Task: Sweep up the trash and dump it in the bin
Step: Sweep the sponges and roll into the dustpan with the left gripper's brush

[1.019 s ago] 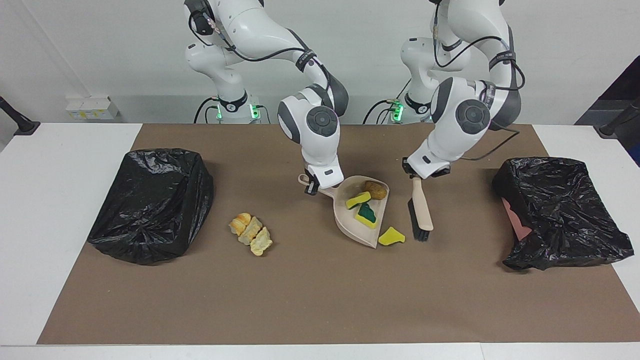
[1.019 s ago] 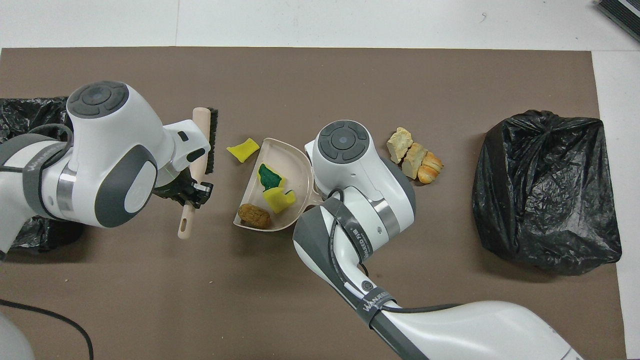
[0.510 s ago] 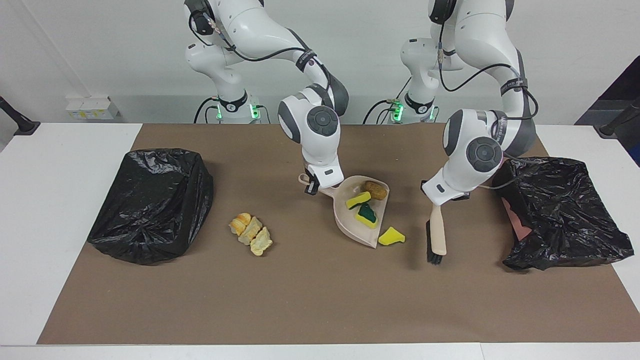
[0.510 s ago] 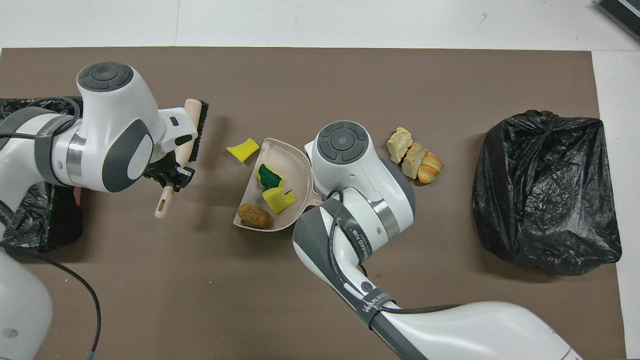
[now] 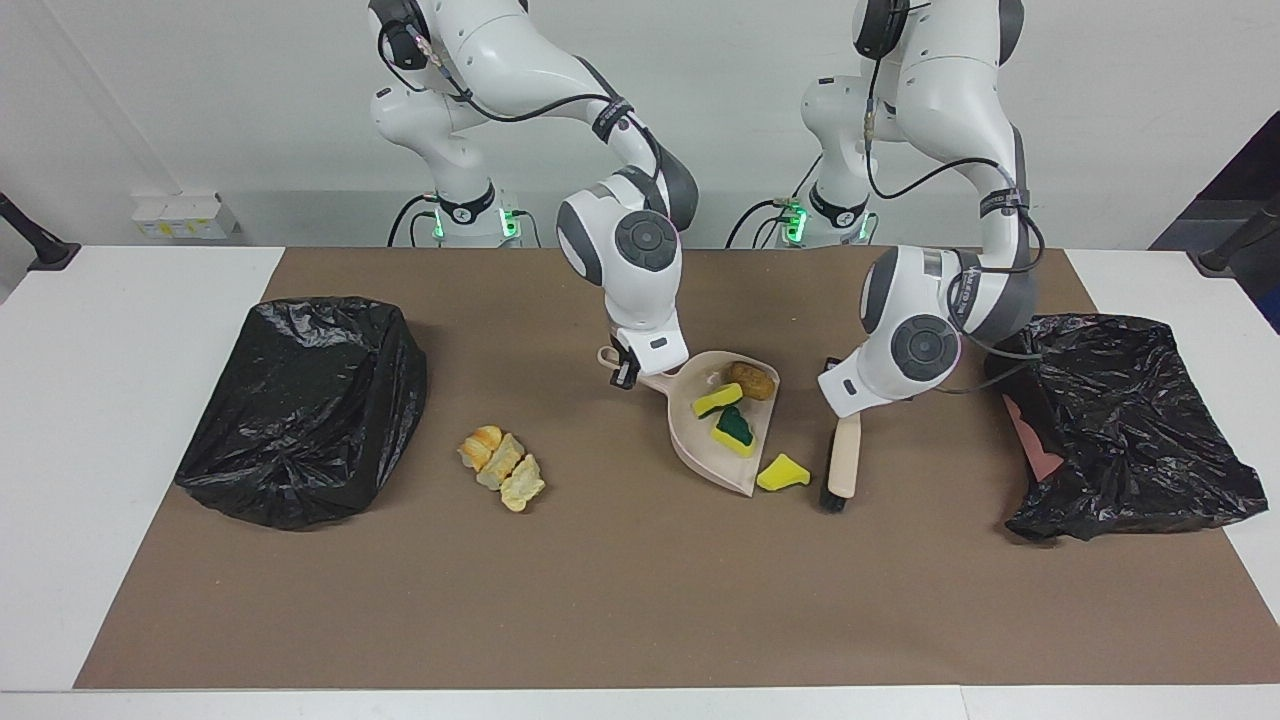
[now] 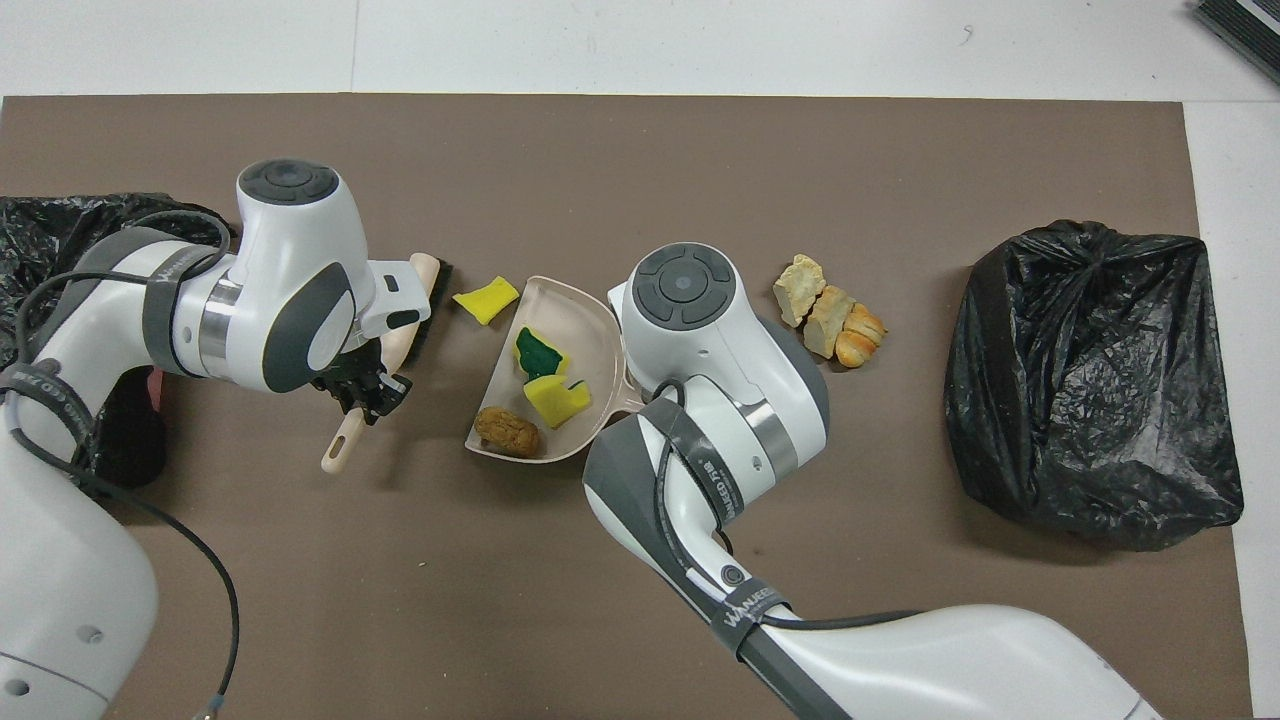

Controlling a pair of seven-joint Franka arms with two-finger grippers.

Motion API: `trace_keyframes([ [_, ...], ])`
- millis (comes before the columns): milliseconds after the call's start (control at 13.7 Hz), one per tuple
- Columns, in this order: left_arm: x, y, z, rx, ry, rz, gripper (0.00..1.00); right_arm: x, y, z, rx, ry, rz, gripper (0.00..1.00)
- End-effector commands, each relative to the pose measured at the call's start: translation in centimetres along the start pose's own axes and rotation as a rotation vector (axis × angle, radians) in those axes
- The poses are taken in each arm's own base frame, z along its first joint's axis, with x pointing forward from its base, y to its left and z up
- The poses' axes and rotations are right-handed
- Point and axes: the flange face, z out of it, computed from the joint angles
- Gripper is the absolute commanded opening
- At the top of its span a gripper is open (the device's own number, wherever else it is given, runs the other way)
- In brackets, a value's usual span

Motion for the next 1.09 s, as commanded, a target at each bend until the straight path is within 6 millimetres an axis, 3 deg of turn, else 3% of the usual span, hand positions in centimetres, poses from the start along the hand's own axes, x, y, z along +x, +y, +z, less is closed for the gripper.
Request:
trace_keyframes([
  [0, -1.3, 4.7, 0.8, 0.010, -0.026, 0.076, 0.00, -0.3, -0.7, -0.3, -0.005, -0.009, 0.029, 0.00],
  [218, -1.5, 8.3, 0.4, -0.052, -0.018, 0.109, 0.00, -0.3, -0.7, -0.2, -0.005, -0.009, 0.031, 0.00],
  [364, -2.3, 9.5, -1.3, -0.038, 0.010, 0.126, 0.00, -0.4, -0.7, -0.1, -0.004, -0.010, 0.033, 0.00],
  [801, -5.7, 5.0, -4.2, -0.069, 0.004, -0.028, 0.00, -0.6, -0.2, -0.1, -0.006, -0.007, 0.024, 0.00],
  [1019, -6.0, 4.8, -4.3, -0.071, -0.016, -0.168, 0.00, -0.7, -0.1, -0.4, -0.006, -0.007, 0.029, 0.00],
])
